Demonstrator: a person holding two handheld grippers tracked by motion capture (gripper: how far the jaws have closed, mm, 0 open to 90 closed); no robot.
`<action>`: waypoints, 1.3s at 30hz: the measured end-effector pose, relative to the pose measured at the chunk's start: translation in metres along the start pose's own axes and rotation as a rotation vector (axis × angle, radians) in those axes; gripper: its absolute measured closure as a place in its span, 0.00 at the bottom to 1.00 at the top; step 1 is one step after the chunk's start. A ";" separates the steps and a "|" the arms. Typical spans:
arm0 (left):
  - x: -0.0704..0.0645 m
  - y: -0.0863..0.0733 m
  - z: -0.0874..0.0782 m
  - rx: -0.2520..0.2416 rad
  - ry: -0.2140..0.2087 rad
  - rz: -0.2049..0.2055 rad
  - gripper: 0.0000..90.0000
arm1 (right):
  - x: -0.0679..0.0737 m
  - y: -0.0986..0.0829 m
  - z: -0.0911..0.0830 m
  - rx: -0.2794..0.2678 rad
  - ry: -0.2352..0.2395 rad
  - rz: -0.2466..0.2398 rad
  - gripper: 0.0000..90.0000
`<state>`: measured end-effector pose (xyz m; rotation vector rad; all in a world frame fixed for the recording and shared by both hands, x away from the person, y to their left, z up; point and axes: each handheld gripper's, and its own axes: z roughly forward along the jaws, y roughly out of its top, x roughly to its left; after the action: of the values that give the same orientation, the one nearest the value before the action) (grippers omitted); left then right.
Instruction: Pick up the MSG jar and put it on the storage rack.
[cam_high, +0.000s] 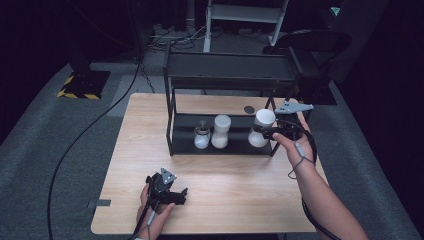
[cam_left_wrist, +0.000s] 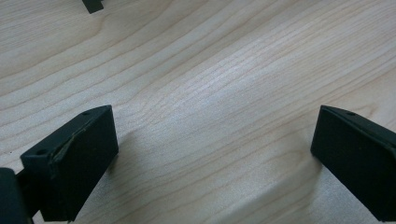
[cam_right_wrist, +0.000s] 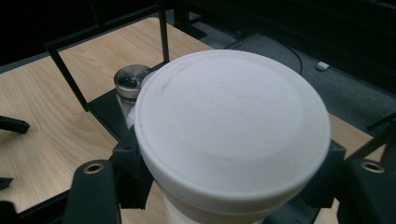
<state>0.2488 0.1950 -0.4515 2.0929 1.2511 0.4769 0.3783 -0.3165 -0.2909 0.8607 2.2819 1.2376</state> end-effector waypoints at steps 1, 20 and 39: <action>0.000 0.000 0.000 0.000 0.000 0.000 0.01 | 0.000 0.000 0.003 -0.001 0.005 -0.002 0.37; 0.000 0.000 0.000 0.000 0.000 0.000 0.01 | -0.007 -0.006 0.052 0.035 0.038 0.013 0.37; 0.000 0.000 0.000 0.000 0.000 0.000 0.01 | -0.018 -0.022 0.090 0.083 0.046 0.053 0.37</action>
<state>0.2489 0.1949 -0.4515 2.0931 1.2514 0.4772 0.4383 -0.2838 -0.3563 0.9365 2.3758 1.2039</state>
